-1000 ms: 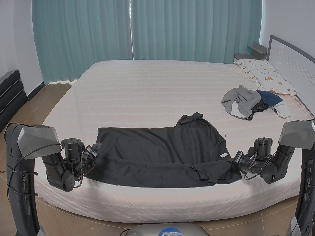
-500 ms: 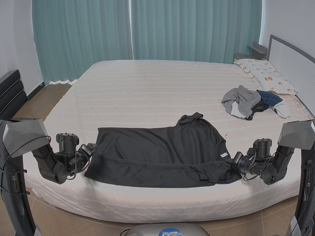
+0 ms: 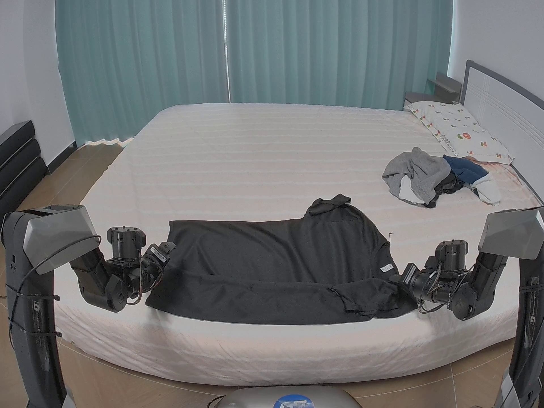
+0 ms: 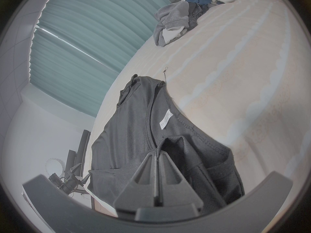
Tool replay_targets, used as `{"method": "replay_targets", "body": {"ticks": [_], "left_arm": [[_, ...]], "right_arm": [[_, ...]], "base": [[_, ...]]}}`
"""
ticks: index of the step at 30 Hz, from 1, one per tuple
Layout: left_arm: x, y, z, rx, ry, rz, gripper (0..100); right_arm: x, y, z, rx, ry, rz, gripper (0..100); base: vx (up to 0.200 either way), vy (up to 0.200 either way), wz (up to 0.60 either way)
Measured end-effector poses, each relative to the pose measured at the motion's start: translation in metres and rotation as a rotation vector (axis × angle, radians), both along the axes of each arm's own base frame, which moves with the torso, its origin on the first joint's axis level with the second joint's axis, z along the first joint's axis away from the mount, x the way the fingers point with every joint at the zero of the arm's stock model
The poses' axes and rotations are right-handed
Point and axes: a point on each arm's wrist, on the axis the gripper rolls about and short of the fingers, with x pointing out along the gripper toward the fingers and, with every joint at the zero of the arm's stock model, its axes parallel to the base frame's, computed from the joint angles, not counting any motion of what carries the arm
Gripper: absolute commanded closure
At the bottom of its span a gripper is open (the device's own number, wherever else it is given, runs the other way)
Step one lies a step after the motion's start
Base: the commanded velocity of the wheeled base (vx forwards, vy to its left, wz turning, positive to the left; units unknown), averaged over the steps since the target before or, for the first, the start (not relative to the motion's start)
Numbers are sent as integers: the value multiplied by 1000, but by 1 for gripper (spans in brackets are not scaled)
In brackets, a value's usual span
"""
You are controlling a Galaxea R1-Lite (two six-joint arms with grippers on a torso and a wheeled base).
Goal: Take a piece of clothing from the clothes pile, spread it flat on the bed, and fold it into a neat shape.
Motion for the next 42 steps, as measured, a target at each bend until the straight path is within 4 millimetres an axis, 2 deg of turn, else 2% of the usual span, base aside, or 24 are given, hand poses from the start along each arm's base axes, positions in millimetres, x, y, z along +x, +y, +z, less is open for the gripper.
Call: {"method": "replay_targets", "body": {"ticks": [5, 6, 23, 42], "left_arm": [[0, -2, -5, 12, 11, -11, 0], [0, -2, -6, 13, 13, -12, 100], [-8, -1, -17, 57, 61, 20, 100], [-9, 6, -14, 39, 54, 94, 100]], "right_arm": [[-1, 0, 0, 0, 3, 0, 100], [-1, 0, 0, 0, 3, -1, 100], [0, 0, 3, 3, -24, -1, 100], [1, -1, 11, 18, -138, -8, 100]], "base": [[0, 0, 0], [0, 0, 0], [0, 0, 0], [0, 0, 0]]}}
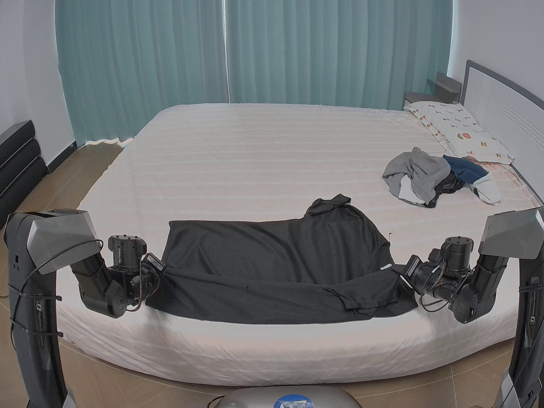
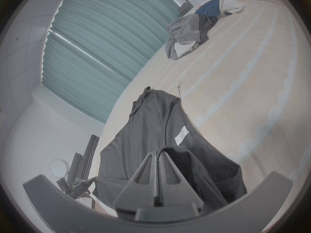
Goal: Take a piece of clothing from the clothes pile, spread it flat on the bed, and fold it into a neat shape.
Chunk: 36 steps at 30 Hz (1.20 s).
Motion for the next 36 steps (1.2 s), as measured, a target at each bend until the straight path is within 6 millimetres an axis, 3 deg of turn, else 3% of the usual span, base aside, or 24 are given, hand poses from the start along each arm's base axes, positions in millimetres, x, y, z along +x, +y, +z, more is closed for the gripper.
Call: {"method": "replay_targets", "body": {"ticks": [20, 21, 36], "left_arm": [[0, 6, -1, -13, 4, 23, 100], [-1, 6, -1, -14, 5, 22, 0], [-3, 0, -1, -11, 11, 3, 0]], "right_arm": [[3, -3, -7, 11, -13, -26, 100], [3, -3, -8, 11, -12, -26, 100], [10, -10, -4, 18, -63, -49, 100]], "base": [[0, 0, 0], [0, 0, 0], [0, 0, 0]]}}
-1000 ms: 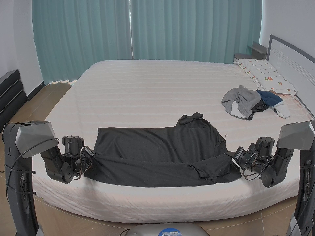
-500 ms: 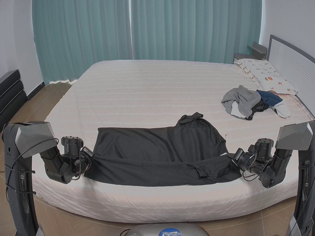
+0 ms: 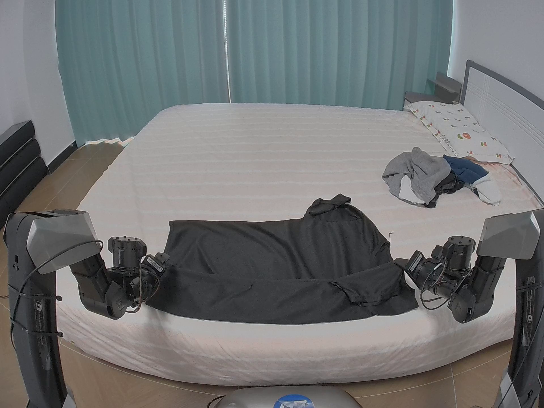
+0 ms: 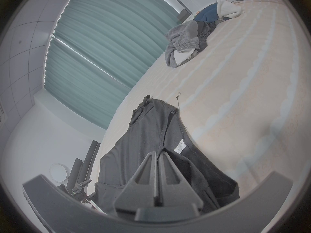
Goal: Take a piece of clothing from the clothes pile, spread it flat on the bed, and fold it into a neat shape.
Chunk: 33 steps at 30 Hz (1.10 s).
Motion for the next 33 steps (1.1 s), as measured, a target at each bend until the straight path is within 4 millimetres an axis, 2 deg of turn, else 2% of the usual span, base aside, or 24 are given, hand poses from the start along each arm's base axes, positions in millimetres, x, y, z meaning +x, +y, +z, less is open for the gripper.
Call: {"method": "replay_targets", "body": {"ticks": [6, 7, 15, 20, 33], "left_arm": [[0, 0, 0, -1, -1, 2, 0], [0, 0, 0, 1, 0, 0, 0], [-1, 1, 7, 4, -46, -7, 0], [-4, 4, 16, -18, -76, 7, 0], [-4, 9, 23, -37, -94, 9, 0]], "right_arm": [[-1, 0, -2, -3, 14, 2, 100], [-1, 1, -3, -3, 15, 3, 0], [-3, 1, -5, -4, 25, 6, 0], [-4, -9, 2, 17, 12, -30, 0], [-6, -13, 12, 63, 11, -57, 0]], "base": [[0, 0, 0], [0, 0, 0], [0, 0, 0], [0, 0, 0], [185, 0, 0]]}}
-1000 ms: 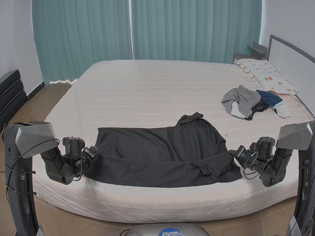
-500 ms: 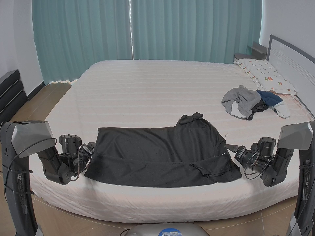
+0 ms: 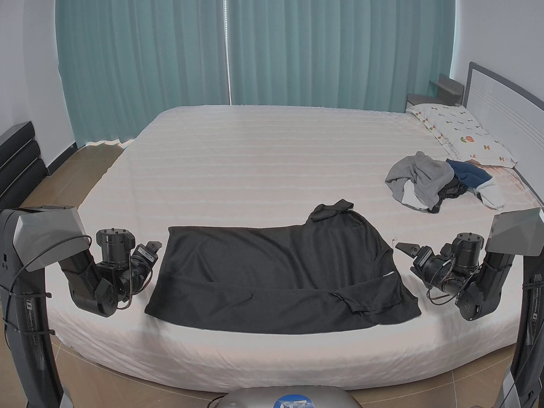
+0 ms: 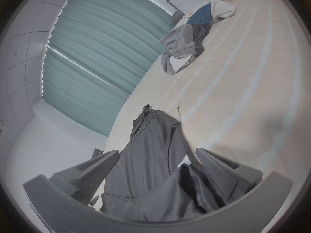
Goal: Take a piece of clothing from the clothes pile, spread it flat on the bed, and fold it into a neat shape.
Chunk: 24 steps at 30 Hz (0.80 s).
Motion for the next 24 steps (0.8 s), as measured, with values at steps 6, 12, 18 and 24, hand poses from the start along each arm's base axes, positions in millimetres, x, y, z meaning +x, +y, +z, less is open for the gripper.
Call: {"method": "replay_targets", "body": {"ticks": [6, 12, 18, 24], "left_arm": [[2, 0, 2, -1, -10, -1, 0], [4, 0, 3, -3, -20, -1, 0], [5, -1, 3, -2, -20, -1, 0], [7, -2, 4, -2, -27, -3, 0]], "right_arm": [[-1, 2, -1, -1, 4, 6, 0], [-1, 3, -2, -1, 11, 9, 0], [-1, 3, -2, -2, 15, 9, 0], [-1, 3, -3, -2, 18, 11, 0]], "base": [[0, 0, 0], [0, 0, 0], [0, 0, 0], [0, 0, 0]]}}
